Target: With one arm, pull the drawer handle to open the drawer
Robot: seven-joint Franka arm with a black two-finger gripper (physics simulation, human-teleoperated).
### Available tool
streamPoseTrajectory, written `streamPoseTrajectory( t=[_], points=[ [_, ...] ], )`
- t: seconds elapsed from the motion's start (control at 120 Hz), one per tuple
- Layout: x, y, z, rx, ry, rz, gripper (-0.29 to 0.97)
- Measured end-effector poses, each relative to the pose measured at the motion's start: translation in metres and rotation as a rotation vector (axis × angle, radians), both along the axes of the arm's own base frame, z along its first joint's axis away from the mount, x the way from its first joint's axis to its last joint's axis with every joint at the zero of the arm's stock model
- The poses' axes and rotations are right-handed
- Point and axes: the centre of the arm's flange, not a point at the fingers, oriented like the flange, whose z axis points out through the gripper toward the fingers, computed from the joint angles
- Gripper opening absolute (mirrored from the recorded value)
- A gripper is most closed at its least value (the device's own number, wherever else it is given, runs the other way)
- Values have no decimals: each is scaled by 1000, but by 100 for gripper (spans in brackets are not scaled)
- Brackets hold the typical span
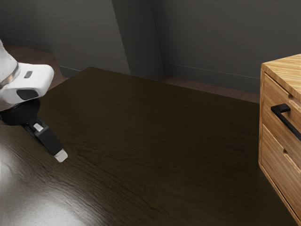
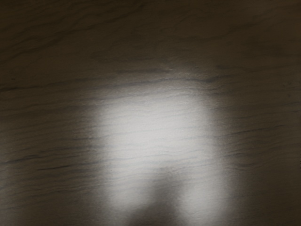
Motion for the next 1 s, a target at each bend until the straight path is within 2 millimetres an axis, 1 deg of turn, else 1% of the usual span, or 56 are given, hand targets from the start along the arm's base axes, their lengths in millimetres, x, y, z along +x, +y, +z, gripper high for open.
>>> streamPoseTrajectory(
  t=[0.067,0.108,0.167,0.183,0.267,0.342,0.383,0.417,0.475,0.533,0.575,0.692,0.783,0.883,1.0],
  points=[
    [10,-7,-10,27,-5,-125,67],
    [13,-16,-18,53,-2,-207,68],
    [16,-34,-20,86,-24,-344,68],
    [17,-40,-20,95,-34,-390,68],
    [30,-87,-16,140,-85,-646,68],
    [32,-130,-12,172,-136,-863,68],
    [35,-148,-13,189,-161,-960,68],
    [41,-159,-17,200,-178,-1026,68],
    [48,-169,-18,217,-223,-1123,68],
    [53,-176,-14,252,-277,-1205,68],
    [60,-182,-12,280,-315,-1259,68],
    [105,-202,-6,336,-380,-1380,68],
    [128,-219,-6,408,-395,-1447,68],
    [145,-223,-11,452,-391,-1494,68],
    [152,-221,-10,470,-396,-1538,68]
  ],
)
